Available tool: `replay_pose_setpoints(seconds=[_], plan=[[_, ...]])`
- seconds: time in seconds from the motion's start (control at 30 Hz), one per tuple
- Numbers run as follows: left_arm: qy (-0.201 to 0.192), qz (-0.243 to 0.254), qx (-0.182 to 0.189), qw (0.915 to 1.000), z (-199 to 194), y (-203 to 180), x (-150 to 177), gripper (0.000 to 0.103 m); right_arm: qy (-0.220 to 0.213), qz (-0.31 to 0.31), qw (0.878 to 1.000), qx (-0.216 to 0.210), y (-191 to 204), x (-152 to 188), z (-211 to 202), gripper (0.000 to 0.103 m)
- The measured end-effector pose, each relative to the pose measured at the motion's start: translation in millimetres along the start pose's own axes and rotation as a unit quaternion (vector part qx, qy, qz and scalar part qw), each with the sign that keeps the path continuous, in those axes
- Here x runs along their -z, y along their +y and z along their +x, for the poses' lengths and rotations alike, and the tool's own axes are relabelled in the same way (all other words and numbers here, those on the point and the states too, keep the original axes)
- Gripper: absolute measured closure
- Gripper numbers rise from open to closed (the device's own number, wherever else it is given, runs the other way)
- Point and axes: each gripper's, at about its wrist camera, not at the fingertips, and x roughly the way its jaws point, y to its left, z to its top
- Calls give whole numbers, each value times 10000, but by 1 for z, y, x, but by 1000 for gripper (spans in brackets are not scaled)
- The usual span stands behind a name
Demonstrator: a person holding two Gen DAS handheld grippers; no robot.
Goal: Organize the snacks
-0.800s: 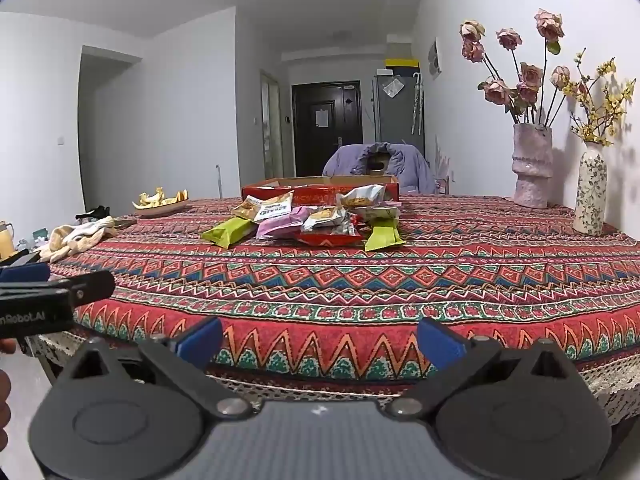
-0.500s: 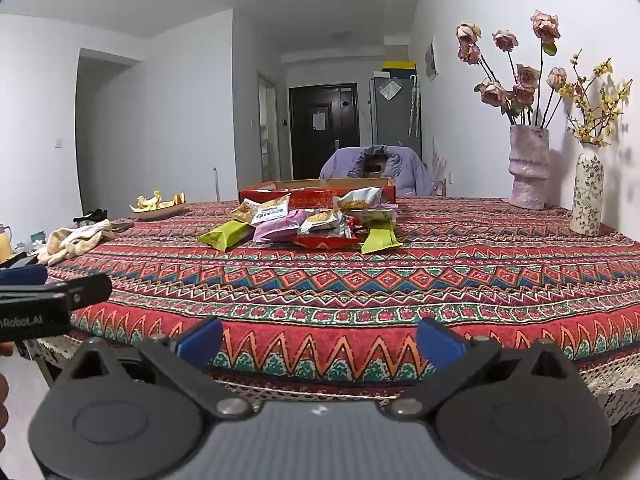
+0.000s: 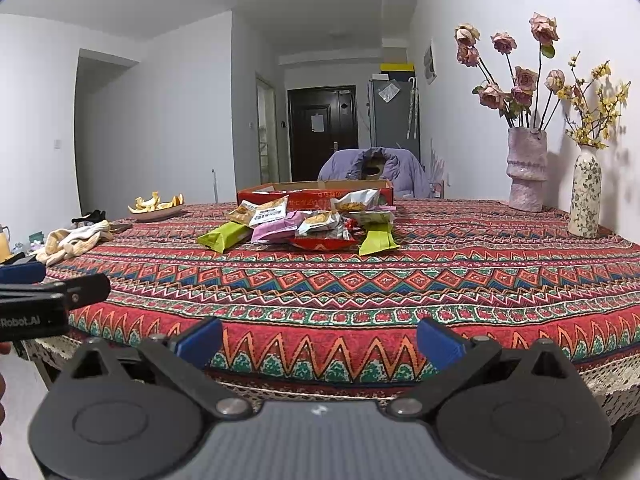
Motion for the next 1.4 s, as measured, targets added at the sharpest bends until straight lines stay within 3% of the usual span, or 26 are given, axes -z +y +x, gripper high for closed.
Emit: replay_pose_setpoints(seconds=[1.0,1.4], plan=[[122,29,-95,9999,8,0,-3,0,7,-46,9999,101,-5,-3,4,0],[564,-47,-141,9983,75,7,-29,0,5,117,9997,201,-35,-27,53,0]])
